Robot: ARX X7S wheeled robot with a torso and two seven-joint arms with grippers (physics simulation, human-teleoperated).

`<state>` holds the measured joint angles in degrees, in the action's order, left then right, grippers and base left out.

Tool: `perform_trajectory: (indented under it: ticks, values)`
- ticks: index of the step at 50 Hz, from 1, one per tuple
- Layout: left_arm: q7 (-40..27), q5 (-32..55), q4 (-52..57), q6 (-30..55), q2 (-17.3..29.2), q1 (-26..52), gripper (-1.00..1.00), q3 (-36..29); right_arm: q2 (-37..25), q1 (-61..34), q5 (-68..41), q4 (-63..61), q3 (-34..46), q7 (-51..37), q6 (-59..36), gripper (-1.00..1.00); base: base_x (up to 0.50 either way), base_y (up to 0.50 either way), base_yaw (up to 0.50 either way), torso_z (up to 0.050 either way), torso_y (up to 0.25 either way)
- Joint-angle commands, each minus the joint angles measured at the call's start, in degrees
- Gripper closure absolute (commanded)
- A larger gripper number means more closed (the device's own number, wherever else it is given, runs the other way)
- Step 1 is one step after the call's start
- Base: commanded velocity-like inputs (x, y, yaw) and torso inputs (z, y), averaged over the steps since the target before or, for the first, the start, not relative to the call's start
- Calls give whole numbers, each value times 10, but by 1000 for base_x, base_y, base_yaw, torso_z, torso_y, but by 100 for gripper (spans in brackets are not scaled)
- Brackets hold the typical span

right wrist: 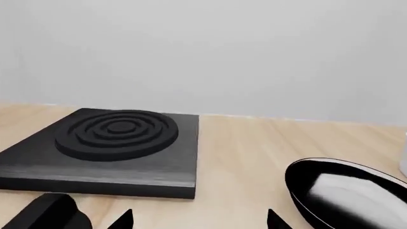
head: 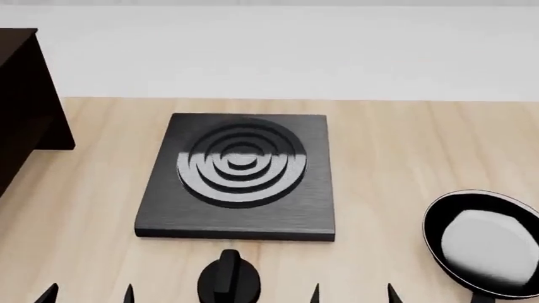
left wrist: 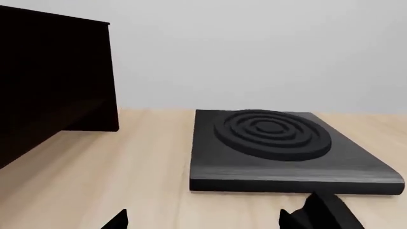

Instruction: Put the frying pan on the cabinet shelf.

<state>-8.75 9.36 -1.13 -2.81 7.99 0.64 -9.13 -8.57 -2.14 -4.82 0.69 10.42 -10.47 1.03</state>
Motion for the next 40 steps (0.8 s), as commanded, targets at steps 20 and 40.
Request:
perform_trajectory:
  ticks: [20, 40]
  values:
    - [-6, 14, -7, -7, 9, 3, -100, -13, -9, -13, -7, 7, 11, -11, 2, -100, 500, 134, 0, 0, 1]
    - [81, -55, 21, 39, -64, -6, -100, 74, 63, -2, 68, 0, -79, 73, -9, -100, 375, 92, -1, 0, 0]
